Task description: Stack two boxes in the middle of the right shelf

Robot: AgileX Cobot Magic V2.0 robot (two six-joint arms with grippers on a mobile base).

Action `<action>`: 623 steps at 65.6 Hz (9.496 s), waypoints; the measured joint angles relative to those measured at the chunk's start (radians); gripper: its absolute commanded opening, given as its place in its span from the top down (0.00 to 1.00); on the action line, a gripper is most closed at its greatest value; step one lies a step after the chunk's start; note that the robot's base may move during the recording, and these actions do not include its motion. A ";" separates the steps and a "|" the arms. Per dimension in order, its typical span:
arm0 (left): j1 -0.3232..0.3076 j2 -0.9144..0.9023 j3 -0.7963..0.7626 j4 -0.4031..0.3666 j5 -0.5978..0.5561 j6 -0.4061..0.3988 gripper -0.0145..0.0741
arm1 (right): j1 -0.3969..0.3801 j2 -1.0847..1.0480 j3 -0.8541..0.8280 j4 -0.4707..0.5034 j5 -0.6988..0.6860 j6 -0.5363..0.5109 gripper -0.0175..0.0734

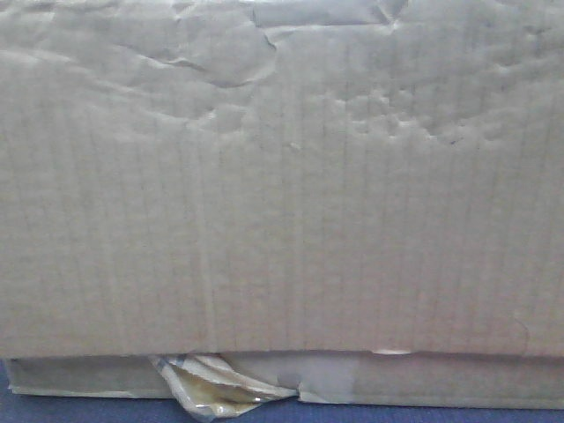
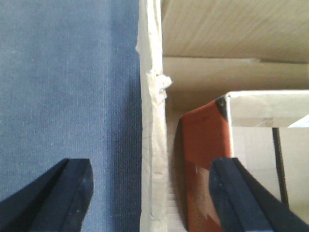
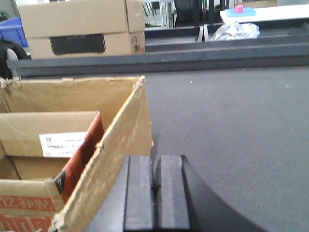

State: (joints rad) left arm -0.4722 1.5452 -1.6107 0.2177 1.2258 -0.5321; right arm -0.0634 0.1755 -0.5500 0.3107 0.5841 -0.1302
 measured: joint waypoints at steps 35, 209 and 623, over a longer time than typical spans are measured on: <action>0.000 0.002 0.033 0.000 0.000 0.005 0.38 | 0.000 0.590 -0.448 -0.038 0.253 0.002 0.96; 0.000 0.002 0.122 0.037 0.000 0.025 0.38 | 0.366 1.356 -0.858 -0.356 0.643 0.515 0.32; -0.004 -0.375 0.062 0.338 -0.392 -0.080 0.96 | 0.383 1.027 -0.852 -0.576 -0.074 0.534 0.99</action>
State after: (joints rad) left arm -0.4765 1.1705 -1.5483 0.5555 0.8338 -0.6124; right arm 0.3197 1.2023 -1.4020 -0.2656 0.5100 0.4035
